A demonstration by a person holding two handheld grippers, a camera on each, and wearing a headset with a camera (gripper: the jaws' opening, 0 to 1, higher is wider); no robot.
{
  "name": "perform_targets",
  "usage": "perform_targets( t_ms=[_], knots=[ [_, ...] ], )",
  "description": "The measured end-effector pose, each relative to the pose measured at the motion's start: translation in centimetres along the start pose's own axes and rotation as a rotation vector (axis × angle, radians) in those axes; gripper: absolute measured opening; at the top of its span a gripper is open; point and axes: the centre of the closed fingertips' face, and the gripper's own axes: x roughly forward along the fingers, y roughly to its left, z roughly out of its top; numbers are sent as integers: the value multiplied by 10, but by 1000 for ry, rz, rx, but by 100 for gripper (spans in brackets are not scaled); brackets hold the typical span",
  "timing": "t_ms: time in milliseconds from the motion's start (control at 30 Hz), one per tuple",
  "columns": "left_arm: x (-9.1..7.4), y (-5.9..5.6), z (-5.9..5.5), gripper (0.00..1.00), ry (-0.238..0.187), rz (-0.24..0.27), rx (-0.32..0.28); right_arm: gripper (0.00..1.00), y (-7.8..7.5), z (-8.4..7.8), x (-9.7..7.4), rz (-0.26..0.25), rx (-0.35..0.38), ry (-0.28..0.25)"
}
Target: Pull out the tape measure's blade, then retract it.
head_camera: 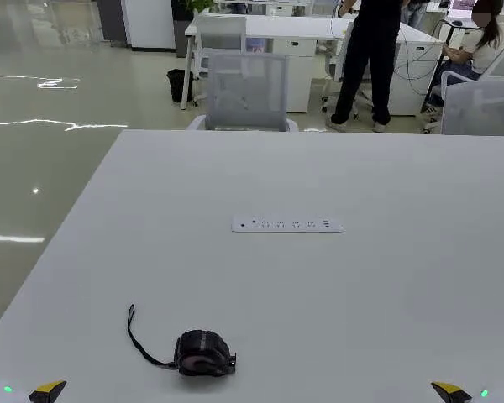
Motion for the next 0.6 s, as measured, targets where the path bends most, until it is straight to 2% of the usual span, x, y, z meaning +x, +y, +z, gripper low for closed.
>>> perform_targets(
  t_ms=[600],
  knots=[
    [0,1,-1,99,7,8,-4,100,-2,-3,-1,-3,13,-2]
  ],
)
